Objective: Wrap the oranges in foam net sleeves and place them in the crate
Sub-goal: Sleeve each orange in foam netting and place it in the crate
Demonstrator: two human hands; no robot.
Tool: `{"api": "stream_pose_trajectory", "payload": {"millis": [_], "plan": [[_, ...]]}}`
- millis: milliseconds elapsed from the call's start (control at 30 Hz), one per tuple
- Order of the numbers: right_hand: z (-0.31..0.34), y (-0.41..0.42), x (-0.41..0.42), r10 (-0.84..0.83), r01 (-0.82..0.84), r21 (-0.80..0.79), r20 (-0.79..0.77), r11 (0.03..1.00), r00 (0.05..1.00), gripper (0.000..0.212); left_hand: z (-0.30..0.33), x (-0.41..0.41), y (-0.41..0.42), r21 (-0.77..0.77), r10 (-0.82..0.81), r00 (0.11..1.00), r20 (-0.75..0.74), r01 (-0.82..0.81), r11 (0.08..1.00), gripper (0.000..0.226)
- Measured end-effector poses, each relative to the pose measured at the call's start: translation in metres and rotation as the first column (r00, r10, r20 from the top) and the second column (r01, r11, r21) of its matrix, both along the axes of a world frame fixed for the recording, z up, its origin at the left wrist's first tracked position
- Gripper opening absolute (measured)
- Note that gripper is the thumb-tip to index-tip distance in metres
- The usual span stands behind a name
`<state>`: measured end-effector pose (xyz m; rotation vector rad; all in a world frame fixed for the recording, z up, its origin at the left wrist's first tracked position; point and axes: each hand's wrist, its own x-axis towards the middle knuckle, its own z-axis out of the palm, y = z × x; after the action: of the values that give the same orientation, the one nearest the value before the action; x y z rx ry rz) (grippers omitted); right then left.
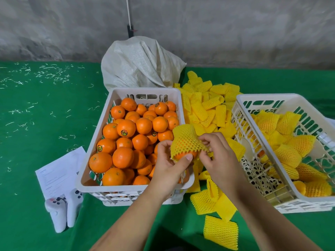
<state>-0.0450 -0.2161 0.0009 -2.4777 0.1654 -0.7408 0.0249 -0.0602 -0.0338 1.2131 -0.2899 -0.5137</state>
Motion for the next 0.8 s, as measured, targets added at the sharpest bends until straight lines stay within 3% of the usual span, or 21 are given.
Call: {"api": "stream_pose_trajectory", "payload": {"millis": [100, 267, 400, 467, 567, 633, 733, 800], "plan": [[-0.009, 0.005, 0.000, -0.057, 0.066, 0.100, -0.091, 0.993, 0.994, 0.029, 0.001, -0.002, 0.003, 0.028, 0.028, 0.998, 0.054, -0.029, 0.999, 0.068], [-0.013, 0.024, -0.008, -0.058, 0.048, 0.104, 0.093, 0.993, 0.994, 0.020, -0.004, 0.000, 0.002, 0.071, -0.015, 0.986, 0.168, 0.003, 0.997, 0.066], [-0.011, 0.026, -0.010, -0.059, 0.048, 0.091, 0.114, 0.995, 0.992, 0.021, -0.009, 0.000, -0.002, 0.121, -0.142, 0.971, 0.194, 0.120, 0.985, 0.075], [-0.011, 0.022, -0.012, -0.069, 0.064, 0.049, 0.112, 0.997, 0.991, 0.019, -0.009, 0.000, -0.004, 0.104, -0.080, 0.982, 0.168, 0.063, 0.993, 0.071], [-0.014, 0.023, -0.016, -0.060, 0.065, -0.042, 0.108, 0.997, 0.992, 0.018, -0.010, 0.002, -0.008, 0.101, 0.146, 0.985, 0.091, -0.155, 0.983, 0.066], [-0.018, 0.030, -0.018, -0.087, 0.088, -0.031, 0.031, 0.996, 0.996, 0.028, -0.013, 0.003, -0.009, 0.112, 0.199, 0.978, 0.062, -0.205, 0.972, 0.064], [-0.017, 0.034, -0.012, -0.137, 0.166, 0.203, -0.146, 0.965, 0.980, 0.064, -0.013, 0.002, -0.008, 0.124, 0.138, 0.985, 0.101, -0.150, 0.981, 0.058], [-0.018, 0.031, -0.008, -0.088, 0.150, 0.298, -0.212, 0.943, 0.973, 0.069, -0.012, 0.002, -0.006, 0.114, 0.132, 0.986, 0.104, -0.144, 0.983, 0.060]]}}
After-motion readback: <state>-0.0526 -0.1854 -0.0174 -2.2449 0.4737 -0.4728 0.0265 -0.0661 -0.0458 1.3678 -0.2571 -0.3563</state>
